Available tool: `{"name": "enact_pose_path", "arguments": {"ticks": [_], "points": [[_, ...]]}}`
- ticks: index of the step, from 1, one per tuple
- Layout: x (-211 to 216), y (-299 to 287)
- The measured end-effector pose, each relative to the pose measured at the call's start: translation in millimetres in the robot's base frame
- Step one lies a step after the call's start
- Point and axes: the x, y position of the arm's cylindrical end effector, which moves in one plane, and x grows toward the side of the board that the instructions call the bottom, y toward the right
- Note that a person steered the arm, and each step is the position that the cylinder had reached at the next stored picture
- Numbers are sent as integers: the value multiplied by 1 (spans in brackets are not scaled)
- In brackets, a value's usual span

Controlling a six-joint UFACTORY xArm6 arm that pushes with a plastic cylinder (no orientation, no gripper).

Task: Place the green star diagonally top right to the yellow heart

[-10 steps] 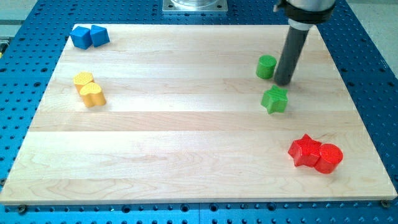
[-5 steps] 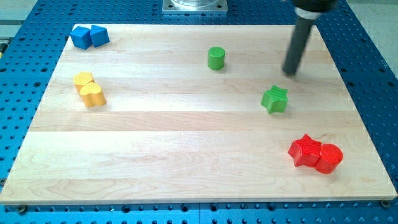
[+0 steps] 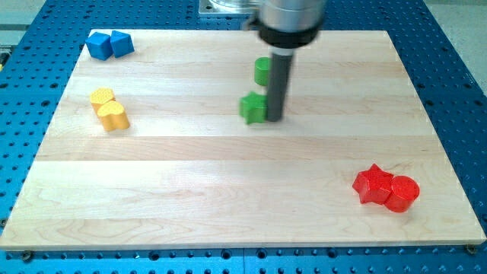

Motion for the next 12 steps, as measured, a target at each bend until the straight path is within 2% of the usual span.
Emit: {"name": "enact_pose_path", "arguments": {"ticks": [1, 2, 3, 5, 7, 8, 9, 10, 11, 12], "points": [[14, -41], [54, -80], [49, -115], [0, -81], [38, -68], [-13, -43], [-39, -52], [-11, -65], [-11, -70], [1, -104]]}}
